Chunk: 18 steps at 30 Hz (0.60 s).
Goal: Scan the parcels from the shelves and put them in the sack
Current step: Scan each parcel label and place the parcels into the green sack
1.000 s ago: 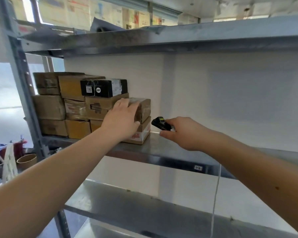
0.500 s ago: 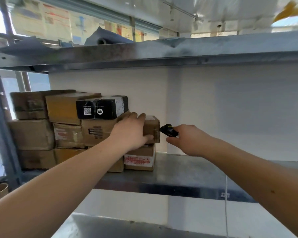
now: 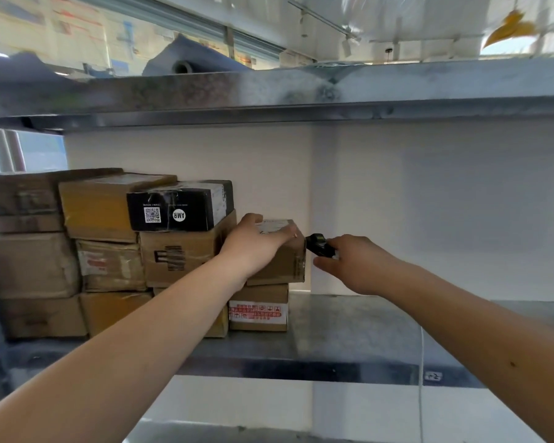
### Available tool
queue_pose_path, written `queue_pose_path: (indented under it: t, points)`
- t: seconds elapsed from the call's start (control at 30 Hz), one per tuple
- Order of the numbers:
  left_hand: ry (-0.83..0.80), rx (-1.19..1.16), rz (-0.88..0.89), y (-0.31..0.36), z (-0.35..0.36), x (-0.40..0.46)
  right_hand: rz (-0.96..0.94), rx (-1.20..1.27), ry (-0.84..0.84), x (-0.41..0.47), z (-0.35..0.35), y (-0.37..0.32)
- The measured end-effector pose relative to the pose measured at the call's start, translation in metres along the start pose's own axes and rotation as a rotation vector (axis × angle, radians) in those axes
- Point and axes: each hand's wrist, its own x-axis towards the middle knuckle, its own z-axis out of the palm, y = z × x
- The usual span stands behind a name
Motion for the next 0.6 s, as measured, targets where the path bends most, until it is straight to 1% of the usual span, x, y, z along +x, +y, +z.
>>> queue_pose_path:
  t: [0.1,0.17,0.23,0.3,0.33,0.4,0.47,0.6]
  points:
    - [0.019,-0.285,0.018,-0.001,0.004,-0.003,-0.004,0.033,0.030,-0.008,-0.004,0.010]
    - [0.030,-0.387,0.088,-0.001,0.007,-0.006,-0.006,0.038,0.057,-0.016,-0.008,0.021]
    - [-0.025,-0.389,0.157,0.001,0.016,-0.010,0.002,0.035,0.070,-0.025,-0.013,0.032]
    - [-0.113,-0.307,0.212,0.002,0.027,-0.013,0.017,0.036,0.084,-0.036,-0.017,0.042]
    - [-0.128,-0.256,0.228,0.002,0.032,-0.015,0.023,0.042,0.090,-0.041,-0.019,0.047]
    - [-0.099,-0.189,0.234,-0.001,0.039,-0.016,0.028,0.053,0.082,-0.049,-0.023,0.056]
    - [-0.068,-0.175,0.222,-0.006,0.044,-0.017,0.018,0.041,0.035,-0.055,-0.024,0.060]
    - [0.006,-0.276,0.202,-0.009,0.051,-0.013,0.006,0.082,0.005,-0.053,-0.020,0.054]
